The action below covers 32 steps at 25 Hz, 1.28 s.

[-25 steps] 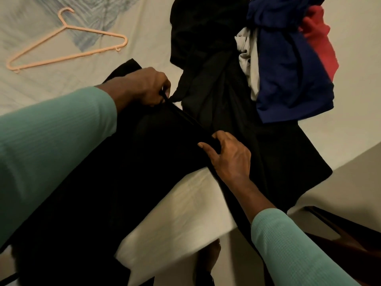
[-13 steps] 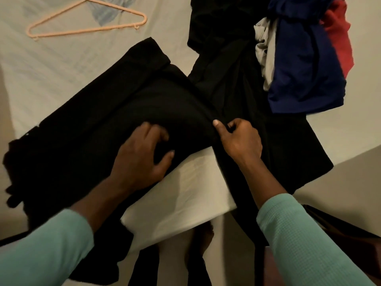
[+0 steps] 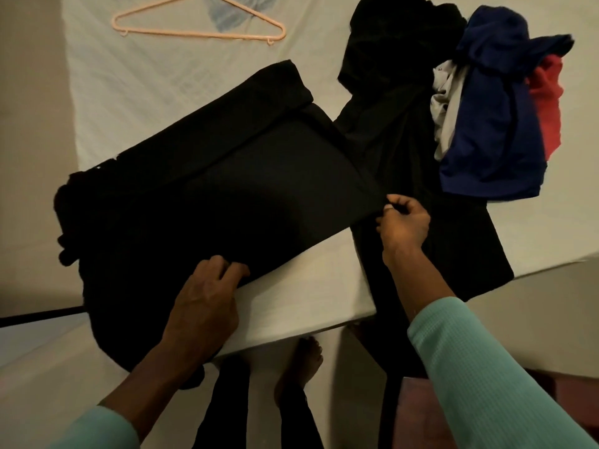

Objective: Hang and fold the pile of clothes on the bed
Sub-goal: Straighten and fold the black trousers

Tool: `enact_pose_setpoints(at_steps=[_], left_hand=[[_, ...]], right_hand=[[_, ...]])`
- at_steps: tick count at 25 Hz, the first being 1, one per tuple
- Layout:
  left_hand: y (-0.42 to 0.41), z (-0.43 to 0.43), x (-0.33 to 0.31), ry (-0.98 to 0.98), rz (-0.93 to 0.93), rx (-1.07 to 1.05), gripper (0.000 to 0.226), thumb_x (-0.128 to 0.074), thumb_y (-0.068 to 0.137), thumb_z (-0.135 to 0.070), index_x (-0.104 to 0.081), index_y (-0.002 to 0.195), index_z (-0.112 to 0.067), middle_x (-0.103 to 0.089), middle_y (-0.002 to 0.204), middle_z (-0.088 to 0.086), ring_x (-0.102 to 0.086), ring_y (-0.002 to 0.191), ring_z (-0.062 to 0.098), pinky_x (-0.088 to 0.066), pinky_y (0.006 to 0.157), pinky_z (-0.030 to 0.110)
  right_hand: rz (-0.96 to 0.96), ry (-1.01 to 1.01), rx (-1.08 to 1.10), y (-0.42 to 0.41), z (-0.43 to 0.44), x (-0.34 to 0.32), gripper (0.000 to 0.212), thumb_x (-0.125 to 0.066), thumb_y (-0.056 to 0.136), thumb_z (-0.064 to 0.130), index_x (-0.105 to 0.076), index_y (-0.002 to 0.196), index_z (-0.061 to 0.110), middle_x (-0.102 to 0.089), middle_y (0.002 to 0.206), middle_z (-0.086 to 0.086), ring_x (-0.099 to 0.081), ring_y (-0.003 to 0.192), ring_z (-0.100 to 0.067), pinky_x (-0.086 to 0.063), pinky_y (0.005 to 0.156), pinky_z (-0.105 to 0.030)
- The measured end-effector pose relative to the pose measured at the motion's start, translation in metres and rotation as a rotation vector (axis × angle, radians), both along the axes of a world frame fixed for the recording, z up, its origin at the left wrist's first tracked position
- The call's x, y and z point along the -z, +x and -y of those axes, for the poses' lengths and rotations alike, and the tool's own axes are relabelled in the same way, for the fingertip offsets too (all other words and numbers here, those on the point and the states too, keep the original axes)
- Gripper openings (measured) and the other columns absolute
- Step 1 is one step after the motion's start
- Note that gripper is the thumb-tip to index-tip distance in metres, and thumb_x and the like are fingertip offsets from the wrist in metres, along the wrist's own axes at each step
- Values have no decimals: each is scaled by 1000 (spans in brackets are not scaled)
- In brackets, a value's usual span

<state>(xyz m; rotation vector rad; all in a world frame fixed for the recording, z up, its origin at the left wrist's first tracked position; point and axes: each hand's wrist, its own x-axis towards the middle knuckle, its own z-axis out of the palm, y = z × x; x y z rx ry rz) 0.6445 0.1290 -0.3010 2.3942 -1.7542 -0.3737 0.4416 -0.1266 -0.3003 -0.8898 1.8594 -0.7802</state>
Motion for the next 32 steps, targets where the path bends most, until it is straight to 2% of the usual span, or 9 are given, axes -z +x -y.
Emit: enact_pose_setpoints(at_steps=[4, 7, 11, 14, 16, 20, 23, 27, 32], left_hand=[[1, -19, 9, 33, 105, -4, 65, -75, 66, 4, -61, 128, -8, -54, 102, 15, -53, 85, 34, -47, 66, 44], [1, -29, 7, 34, 77, -94, 68, -75, 62, 12, -60, 126, -8, -56, 95, 13, -54, 79, 32, -47, 63, 42], [0, -38, 2, 40, -12, 0, 70, -83, 51, 14, -64, 112, -15, -58, 91, 4, -60, 78, 28, -52, 61, 36], [6, -37, -7, 69, -32, 14, 60, -85, 55, 3, -67, 110, -15, -57, 92, 3, -60, 79, 26, -52, 63, 36], [11, -36, -13, 96, -51, -7, 41, -77, 67, -12, -67, 106, -18, -53, 92, -1, -58, 81, 23, -48, 63, 32], [37, -17, -43, 130, -346, -153, 15, -51, 79, -29, -60, 86, -39, -54, 82, -15, -56, 71, 11, -41, 62, 29], [78, 6, -61, 103, -612, -379, 29, -61, 93, -10, -71, 79, -33, -70, 77, -9, -66, 68, 12, -51, 68, 32], [135, 42, -62, 74, -753, -598, 51, -58, 93, 7, -76, 83, -40, -72, 71, -15, -62, 60, -2, -48, 67, 29], [173, 52, -33, 129, -689, -644, 29, -63, 91, 2, -77, 85, -22, -76, 87, -3, -68, 76, 10, -49, 69, 28]], right_hand=[[-121, 54, -130, 11, -1, -6, 36, -76, 93, 29, -62, 127, 25, -56, 92, 15, -62, 103, -16, -54, 99, -35], [-38, 29, 92, 9, 4, -6, 25, -70, 95, 18, -62, 116, 28, -57, 89, 11, -70, 93, -21, -62, 88, -40], [-89, -41, 175, -1, -2, -8, 20, -57, 97, 6, -58, 104, 25, -60, 91, 7, -64, 81, -14, -55, 73, -20], [-158, -83, 68, -4, -7, -8, 28, -51, 95, 7, -59, 92, 33, -67, 97, 4, -68, 91, -22, -59, 89, -43], [-166, -92, 14, -4, -8, -9, 30, -50, 95, 10, -63, 87, 36, -71, 95, 3, -71, 83, -24, -62, 78, -47], [83, -71, 81, 9, 5, -32, 23, -50, 99, 7, -67, 100, 22, -70, 93, -3, -63, 57, -16, -52, 47, -26], [297, -7, 155, 40, 34, -49, 20, -49, 99, 2, -64, 102, 15, -68, 90, -11, -62, 52, -18, -56, 50, -28], [285, -1, 29, 105, 70, -57, 15, -57, 97, 1, -68, 92, 11, -71, 95, -16, -67, 53, -21, -62, 55, -33], [180, -35, -231, 167, 97, -33, 18, -65, 97, 10, -67, 80, 13, -74, 93, -12, -74, 77, -23, -65, 71, -33]])
